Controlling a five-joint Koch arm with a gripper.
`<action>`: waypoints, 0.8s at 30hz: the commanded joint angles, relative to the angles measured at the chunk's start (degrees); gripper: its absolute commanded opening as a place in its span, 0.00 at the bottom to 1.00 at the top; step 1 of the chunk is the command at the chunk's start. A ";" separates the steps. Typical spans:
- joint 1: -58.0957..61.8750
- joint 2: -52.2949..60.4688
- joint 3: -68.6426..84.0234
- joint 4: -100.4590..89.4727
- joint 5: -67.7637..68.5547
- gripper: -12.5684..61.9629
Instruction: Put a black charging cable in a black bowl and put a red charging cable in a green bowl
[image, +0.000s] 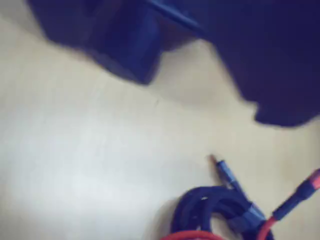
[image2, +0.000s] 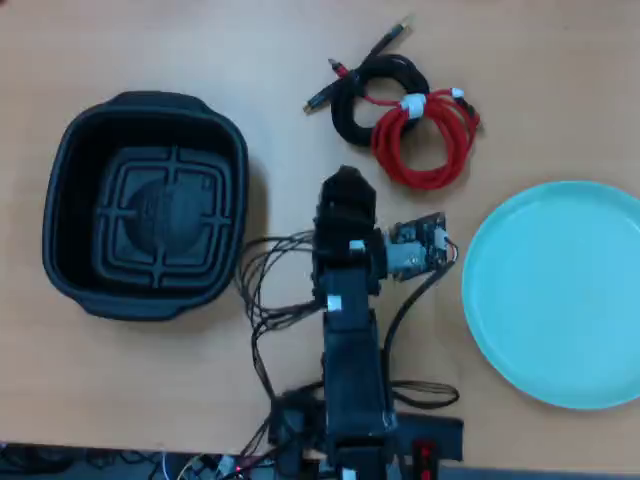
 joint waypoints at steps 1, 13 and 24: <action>0.18 -2.29 -0.97 -6.15 4.31 0.46; -1.41 -8.00 1.41 -12.83 30.76 0.45; -9.67 -16.87 2.37 -19.95 26.02 0.46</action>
